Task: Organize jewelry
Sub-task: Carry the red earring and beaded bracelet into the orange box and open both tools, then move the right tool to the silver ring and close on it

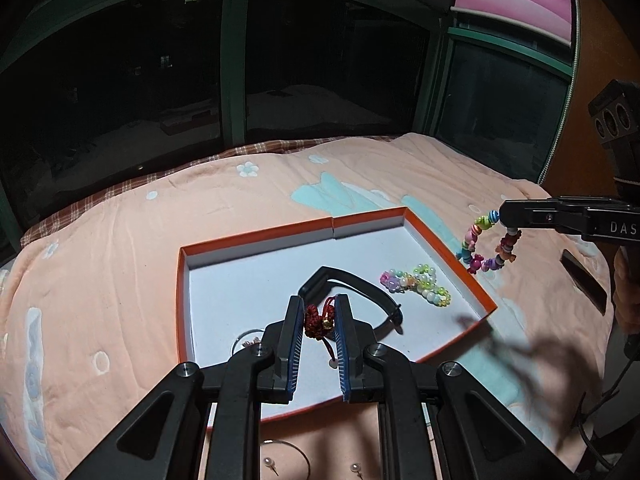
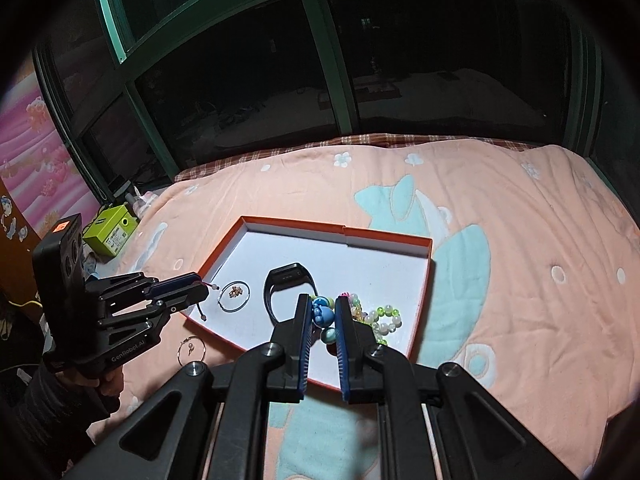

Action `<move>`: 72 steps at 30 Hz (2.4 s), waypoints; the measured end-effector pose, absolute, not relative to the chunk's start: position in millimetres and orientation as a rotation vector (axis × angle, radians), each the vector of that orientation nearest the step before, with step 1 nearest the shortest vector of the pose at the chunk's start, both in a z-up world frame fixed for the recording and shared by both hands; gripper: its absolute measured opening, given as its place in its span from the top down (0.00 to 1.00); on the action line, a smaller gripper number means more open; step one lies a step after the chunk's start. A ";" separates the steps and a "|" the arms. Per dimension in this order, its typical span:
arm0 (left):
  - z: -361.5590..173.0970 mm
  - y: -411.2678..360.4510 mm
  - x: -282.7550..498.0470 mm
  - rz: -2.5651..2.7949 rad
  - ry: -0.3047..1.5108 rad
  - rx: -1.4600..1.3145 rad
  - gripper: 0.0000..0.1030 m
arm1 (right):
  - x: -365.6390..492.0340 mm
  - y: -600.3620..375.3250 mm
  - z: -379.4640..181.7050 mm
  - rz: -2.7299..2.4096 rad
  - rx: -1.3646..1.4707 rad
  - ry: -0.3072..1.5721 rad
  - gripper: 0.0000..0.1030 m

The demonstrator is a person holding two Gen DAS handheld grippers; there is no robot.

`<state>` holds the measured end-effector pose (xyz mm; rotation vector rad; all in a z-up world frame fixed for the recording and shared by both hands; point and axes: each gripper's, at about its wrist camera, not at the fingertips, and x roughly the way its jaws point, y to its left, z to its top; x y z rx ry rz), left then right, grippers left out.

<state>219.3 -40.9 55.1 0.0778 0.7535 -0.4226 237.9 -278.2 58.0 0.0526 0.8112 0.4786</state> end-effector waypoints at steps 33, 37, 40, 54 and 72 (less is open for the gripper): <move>-28.8 -14.3 354.7 -0.314 0.956 0.016 0.69 | 355.1 -265.3 -20.9 0.375 0.074 1.014 0.81; -23.6 -14.3 352.2 -0.297 0.938 0.027 0.55 | 352.6 -263.2 -17.6 0.387 0.068 1.016 0.68; -15.0 -12.9 345.6 -0.290 0.919 0.034 0.55 | 347.8 -260.0 -12.3 0.394 0.045 1.013 0.68; 46.7 -9.3 242.8 -0.299 0.814 0.067 0.55 | 280.4 -248.4 37.7 0.446 -0.024 0.940 0.67; 25.2 11.5 99.6 -0.321 0.860 0.048 0.55 | 179.8 -215.2 9.8 0.575 -0.142 0.984 0.67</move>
